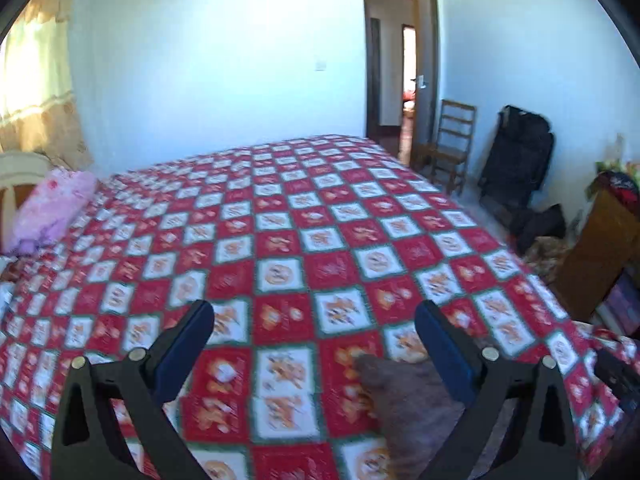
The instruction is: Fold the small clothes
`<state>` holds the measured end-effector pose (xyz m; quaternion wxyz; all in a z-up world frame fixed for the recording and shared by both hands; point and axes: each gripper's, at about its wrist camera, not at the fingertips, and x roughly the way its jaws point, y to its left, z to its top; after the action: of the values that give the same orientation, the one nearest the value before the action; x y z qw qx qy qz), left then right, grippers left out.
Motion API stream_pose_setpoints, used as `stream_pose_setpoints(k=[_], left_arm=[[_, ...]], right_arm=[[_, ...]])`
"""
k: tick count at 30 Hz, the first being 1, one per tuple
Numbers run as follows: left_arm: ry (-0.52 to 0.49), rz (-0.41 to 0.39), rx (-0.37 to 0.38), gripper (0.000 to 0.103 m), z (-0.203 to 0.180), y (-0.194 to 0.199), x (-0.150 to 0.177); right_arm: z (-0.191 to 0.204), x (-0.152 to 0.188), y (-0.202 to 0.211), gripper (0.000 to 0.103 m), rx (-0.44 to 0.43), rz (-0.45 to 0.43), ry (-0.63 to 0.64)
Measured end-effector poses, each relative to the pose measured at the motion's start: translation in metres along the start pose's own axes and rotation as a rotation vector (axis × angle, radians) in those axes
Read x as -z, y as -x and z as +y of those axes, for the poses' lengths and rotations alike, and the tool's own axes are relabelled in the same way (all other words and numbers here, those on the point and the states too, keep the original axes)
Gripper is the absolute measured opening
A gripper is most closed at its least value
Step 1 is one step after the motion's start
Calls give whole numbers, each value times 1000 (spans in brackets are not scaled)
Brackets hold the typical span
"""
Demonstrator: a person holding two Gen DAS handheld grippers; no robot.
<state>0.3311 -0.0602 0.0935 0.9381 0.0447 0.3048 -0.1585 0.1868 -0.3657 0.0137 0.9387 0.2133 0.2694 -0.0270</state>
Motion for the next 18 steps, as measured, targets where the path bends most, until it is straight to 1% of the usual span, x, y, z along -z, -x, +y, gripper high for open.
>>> stream_pose_setpoints(k=[2, 3, 5, 7, 10, 13, 15, 16, 17, 18], left_arm=[[-7, 54, 59, 102, -13, -8, 31], [-9, 77, 75, 102, -20, -12, 44], [-10, 137, 106, 102, -35, -28, 75], [-12, 201, 139, 102, -51, -46, 105], [19, 260, 157, 102, -65, -69, 126], [70, 303, 164, 102, -70, -85, 137], [116, 338, 172, 102, -70, -98, 146], [133, 350, 172, 102, -70, -100, 150], [159, 372, 176, 102, -69, -107, 157], [167, 364, 173, 102, -68, -108, 162]], right_arm=[[-7, 8, -11, 68, 7, 38, -11], [-10, 17, -24, 68, 18, 88, -14], [-14, 29, -43, 68, 23, 147, -11], [-16, 35, -54, 68, 40, 170, 3], [-15, 40, -75, 68, 16, 209, 25], [-13, 45, -102, 68, 41, 257, 84], [-11, 52, -122, 68, 14, 309, 99], [-9, 55, -127, 68, 3, 317, 105], [-7, 57, -129, 68, -3, 303, 120], [-5, 59, -131, 68, -14, 293, 136]])
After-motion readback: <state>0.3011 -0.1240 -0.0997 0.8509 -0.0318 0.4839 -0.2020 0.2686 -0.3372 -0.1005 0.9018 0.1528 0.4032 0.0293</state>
